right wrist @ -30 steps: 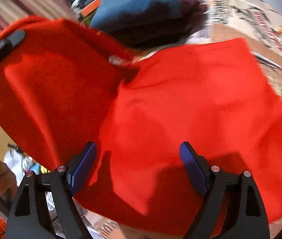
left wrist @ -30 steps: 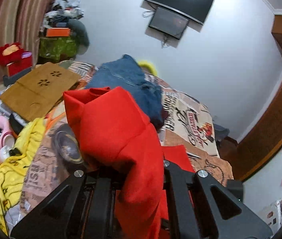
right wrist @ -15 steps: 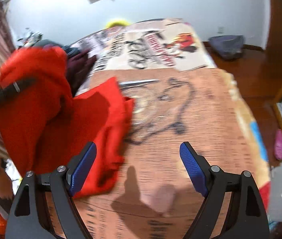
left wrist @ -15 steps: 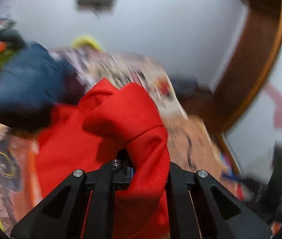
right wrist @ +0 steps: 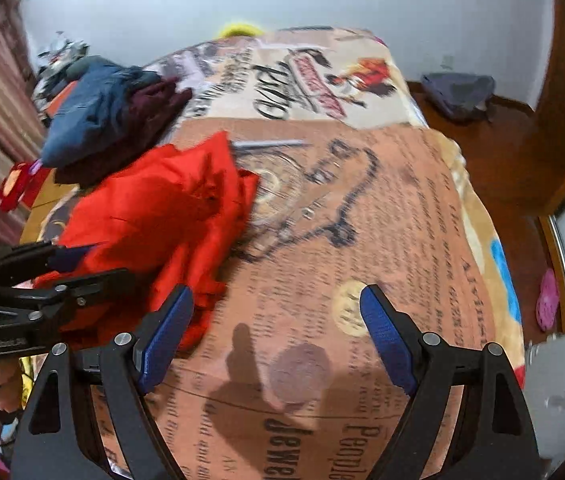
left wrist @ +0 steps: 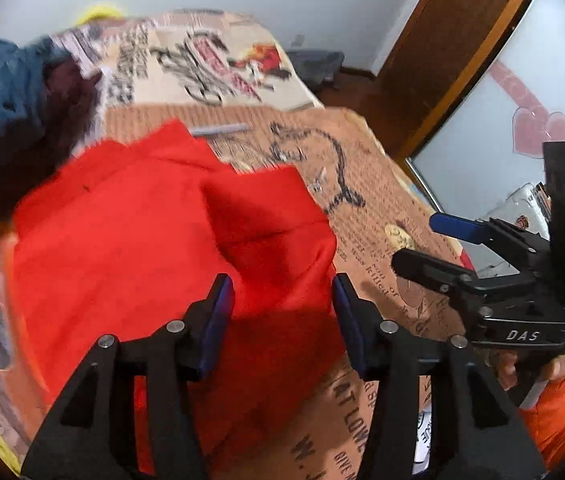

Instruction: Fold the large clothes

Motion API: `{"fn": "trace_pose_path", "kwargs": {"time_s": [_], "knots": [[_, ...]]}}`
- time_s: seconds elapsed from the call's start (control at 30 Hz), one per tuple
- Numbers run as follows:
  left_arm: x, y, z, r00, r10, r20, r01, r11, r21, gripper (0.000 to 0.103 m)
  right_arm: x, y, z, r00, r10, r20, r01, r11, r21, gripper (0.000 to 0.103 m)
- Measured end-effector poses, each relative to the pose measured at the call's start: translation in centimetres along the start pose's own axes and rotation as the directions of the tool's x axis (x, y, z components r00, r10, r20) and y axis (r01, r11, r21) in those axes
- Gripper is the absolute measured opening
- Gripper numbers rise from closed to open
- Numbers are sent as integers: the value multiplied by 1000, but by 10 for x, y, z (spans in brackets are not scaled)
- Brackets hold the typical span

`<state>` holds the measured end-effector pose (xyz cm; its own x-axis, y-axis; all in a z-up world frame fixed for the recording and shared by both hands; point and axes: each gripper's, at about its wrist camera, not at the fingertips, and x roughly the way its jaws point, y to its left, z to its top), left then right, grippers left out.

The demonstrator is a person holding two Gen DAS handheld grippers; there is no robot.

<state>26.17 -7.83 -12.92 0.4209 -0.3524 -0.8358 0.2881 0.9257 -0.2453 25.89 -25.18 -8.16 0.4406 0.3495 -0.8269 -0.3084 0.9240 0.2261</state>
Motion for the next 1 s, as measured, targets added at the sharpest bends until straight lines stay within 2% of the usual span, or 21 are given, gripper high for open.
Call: {"fn": "trace_pose_path", "kwargs": {"time_s": [0.1, 0.17, 0.27, 0.33, 0.43, 0.53, 0.63, 0.8, 0.93, 1.0], "knots": [[-27, 11, 1, 995, 69, 71, -69, 998, -2, 57, -5, 14, 6, 999, 44, 16, -44, 999, -32, 83], [-44, 22, -1, 985, 123, 121, -122, 992, -17, 63, -6, 25, 10, 995, 97, 16, -96, 994, -49, 83], [-62, 44, -7, 960, 218, 175, -216, 976, -34, 72, -2, 41, 14, 983, 183, -14, -183, 981, -65, 83], [-63, 63, -12, 947, 275, 166, -269, 961, -57, 73, 2, 52, 15, 974, 224, -29, -226, 971, -82, 83], [-52, 87, -27, 941, 325, 101, -316, 944, -90, 73, 12, 69, 18, 961, 273, -52, -276, 957, -91, 83], [-34, 104, -46, 947, 319, 33, -314, 943, -109, 73, 28, 78, 21, 955, 284, -90, -290, 955, -68, 83], [-24, 110, -61, 961, 274, 32, -266, 952, -153, 73, 48, 80, 26, 954, 274, -121, -279, 960, -34, 81], [-19, 117, -75, 972, 228, 58, -209, 951, -226, 74, 75, 75, 35, 966, 209, -151, -210, 978, 5, 66], [-18, 120, -79, 972, 227, 58, -207, 949, -239, 78, 93, 68, 40, 975, 149, -165, -141, 988, 61, 23], [-19, 122, -77, 974, 221, 52, -203, 949, -242, 78, 86, 68, 43, 974, 174, -143, -166, 984, 64, 19]]}}
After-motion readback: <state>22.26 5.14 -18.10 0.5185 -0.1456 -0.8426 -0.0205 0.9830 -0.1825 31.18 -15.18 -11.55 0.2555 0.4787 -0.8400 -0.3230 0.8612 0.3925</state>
